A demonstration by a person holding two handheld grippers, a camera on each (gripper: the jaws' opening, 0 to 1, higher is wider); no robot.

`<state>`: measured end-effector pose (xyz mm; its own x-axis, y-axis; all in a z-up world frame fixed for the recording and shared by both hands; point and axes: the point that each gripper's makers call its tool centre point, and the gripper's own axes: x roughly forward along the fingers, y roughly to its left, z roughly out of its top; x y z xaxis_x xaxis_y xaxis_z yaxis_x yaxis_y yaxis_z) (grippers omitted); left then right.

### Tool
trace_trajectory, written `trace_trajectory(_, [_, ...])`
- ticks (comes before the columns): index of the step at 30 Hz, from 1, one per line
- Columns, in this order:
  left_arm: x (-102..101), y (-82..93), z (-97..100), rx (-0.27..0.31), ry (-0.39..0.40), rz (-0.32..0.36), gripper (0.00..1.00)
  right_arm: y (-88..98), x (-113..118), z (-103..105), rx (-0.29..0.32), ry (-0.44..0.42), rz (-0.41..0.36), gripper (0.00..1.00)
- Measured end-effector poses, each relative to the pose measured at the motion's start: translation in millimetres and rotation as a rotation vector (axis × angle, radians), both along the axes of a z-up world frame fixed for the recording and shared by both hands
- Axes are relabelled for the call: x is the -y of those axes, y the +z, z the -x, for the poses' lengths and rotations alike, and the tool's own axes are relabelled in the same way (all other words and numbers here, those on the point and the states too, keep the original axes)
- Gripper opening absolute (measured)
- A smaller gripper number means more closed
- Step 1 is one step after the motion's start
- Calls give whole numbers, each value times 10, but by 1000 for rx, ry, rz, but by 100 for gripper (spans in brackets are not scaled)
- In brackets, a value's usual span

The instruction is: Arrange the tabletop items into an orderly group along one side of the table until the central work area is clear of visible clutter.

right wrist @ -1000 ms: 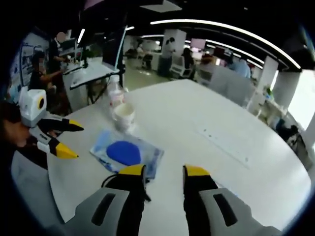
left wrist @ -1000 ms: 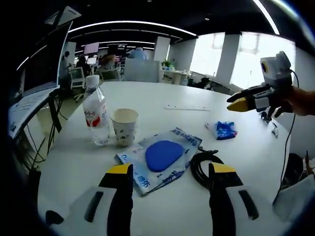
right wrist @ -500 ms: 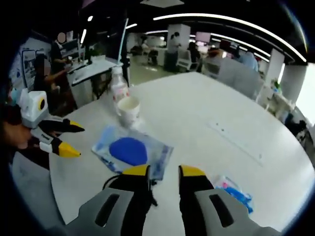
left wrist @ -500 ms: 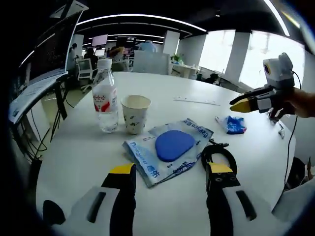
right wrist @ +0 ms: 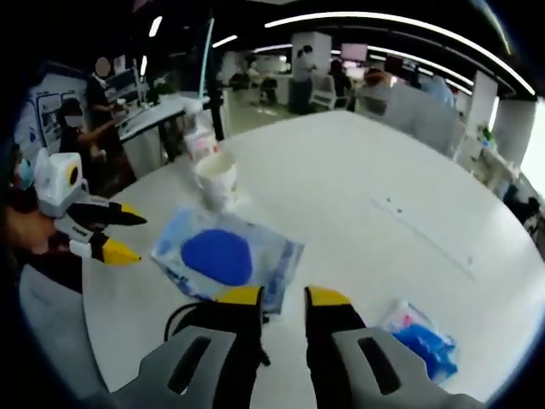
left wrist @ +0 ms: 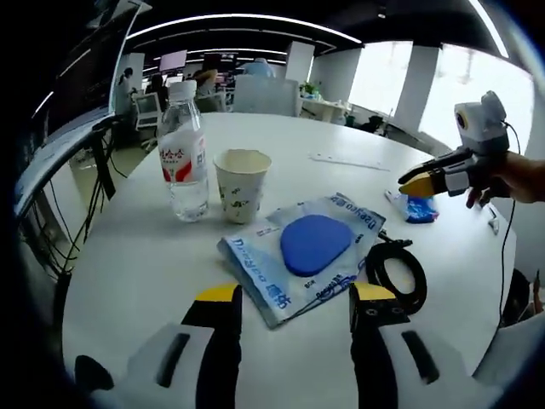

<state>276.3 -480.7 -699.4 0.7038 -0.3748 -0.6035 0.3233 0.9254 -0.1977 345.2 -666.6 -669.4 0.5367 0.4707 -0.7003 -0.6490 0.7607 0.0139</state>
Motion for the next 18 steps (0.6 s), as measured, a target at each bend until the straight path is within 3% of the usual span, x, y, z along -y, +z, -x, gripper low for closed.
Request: trace_trajectory(18, [-25,-307,-47,-74,24,30,41,-390,-165,-76,-71,-14,-16,15])
